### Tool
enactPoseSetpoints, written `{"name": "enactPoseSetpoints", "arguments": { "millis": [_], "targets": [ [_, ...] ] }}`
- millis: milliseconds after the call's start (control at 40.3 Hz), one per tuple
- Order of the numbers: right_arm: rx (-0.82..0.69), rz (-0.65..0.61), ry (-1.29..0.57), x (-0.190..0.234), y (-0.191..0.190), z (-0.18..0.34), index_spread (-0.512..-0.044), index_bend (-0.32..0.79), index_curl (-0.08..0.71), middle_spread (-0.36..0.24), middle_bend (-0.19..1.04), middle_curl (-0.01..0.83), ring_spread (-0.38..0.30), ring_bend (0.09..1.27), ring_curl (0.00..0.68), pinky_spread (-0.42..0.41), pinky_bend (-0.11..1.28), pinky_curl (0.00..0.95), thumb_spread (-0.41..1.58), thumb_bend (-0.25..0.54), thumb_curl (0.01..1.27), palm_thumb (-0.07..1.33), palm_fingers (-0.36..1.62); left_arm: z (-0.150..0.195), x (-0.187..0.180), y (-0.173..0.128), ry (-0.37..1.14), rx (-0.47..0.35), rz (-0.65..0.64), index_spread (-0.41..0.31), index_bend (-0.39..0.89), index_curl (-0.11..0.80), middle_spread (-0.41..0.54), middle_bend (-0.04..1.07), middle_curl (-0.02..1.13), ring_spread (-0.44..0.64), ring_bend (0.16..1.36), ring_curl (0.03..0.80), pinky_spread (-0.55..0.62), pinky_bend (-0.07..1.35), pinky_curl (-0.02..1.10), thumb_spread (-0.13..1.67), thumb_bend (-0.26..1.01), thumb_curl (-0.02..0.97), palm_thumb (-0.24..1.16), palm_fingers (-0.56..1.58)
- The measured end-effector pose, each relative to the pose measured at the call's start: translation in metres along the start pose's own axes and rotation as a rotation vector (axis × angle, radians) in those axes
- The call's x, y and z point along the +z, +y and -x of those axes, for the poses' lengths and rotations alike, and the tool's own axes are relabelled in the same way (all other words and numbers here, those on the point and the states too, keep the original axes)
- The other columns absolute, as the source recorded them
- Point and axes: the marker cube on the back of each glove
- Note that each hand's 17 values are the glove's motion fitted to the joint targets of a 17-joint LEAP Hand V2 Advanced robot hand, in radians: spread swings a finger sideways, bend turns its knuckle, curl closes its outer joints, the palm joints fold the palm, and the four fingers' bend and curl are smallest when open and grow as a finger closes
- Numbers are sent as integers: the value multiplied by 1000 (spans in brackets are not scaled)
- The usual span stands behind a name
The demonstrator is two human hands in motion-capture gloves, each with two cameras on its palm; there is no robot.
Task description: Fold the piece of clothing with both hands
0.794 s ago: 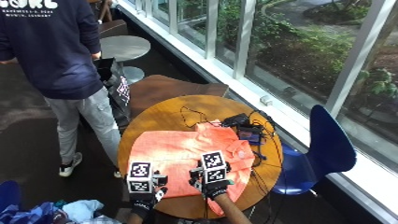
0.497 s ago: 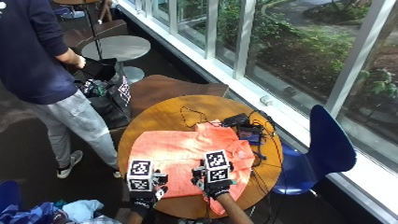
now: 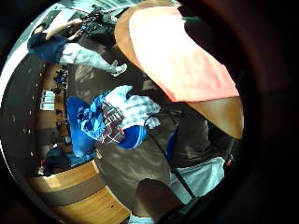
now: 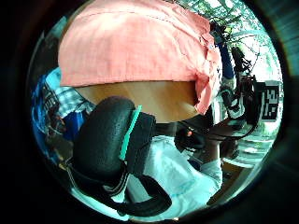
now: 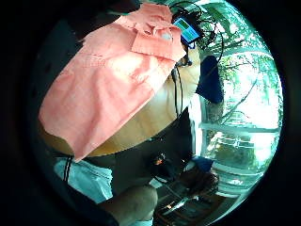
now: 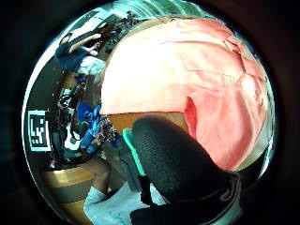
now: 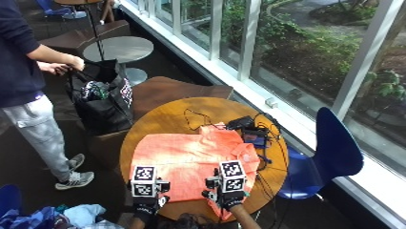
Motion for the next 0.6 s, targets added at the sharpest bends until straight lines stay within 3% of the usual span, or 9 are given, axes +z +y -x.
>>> {"name": "enactPoseSetpoints", "arguments": {
  "millis": [124, 199, 323, 422, 521, 571, 596],
  "targets": [
    [22, 98, -66, 29, -1, -12, -360, 63, 203, 6, 205, 238, 179, 309, 198, 288, 609, 322, 1153, -17, 211, 182, 148, 4, 39, -21, -9, -5, 104, -114, 119, 173, 47, 218, 314, 198, 653, 275, 356, 592, 258, 1143, 1, 214, 118, 214],
    [18, 147, -94, 43, -1, -15, -326, 65, 191, 18, 226, 256, 180, 341, 214, 281, 623, 330, 1132, -20, 222, 184, 160, 3, 57, -29, -7, 11, 141, -106, 120, 181, 56, 220, 324, 198, 657, 278, 349, 596, 264, 1145, 4, 229, 152, 210],
    [15, 174, -83, 58, -2, -16, -288, 88, 182, 29, 251, 280, 174, 393, 238, 267, 631, 338, 1097, 7, 254, 250, 202, 1, 74, -33, 20, 26, 115, -94, 148, 201, 61, 210, 333, 198, 653, 280, 329, 597, 271, 1145, -4, 247, 192, 222],
    [32, 117, -85, 65, -4, -19, -284, 133, 191, 14, 268, 297, 137, 448, 256, 260, 581, 325, 1120, 64, 294, 395, 292, 3, 81, -38, 32, -8, -36, -103, 230, 247, 47, 205, 340, 184, 613, 270, 289, 572, 270, 1175, -2, 254, 211, 315],
    [49, -41, -69, 63, -11, -28, -313, 232, 239, -17, 248, 302, 77, 431, 256, 242, 508, 306, 1176, 116, 325, 516, 403, 5, 80, -41, -4, -58, -255, -131, 268, 285, -10, 198, 338, 121, 582, 259, 223, 540, 263, 1234, 26, 264, 278, 454],
    [47, -128, -39, 61, -15, -35, -324, 365, 285, -71, 253, 310, 7, 424, 256, 187, 445, 288, 1205, 185, 356, 644, 620, 9, 74, -43, -52, -84, -376, -155, 301, 308, -72, 235, 357, 48, 577, 264, 159, 511, 260, 1286, 85, 286, 383, 607],
    [43, -167, -24, 59, -16, -38, -324, 361, 281, -80, 242, 307, -8, 410, 248, 171, 437, 282, 1209, 195, 364, 670, 645, 12, 71, -47, -81, -91, -446, -160, 293, 310, -85, 223, 351, 33, 565, 256, 142, 499, 255, 1296, 91, 289, 398, 617]
  ]
}}
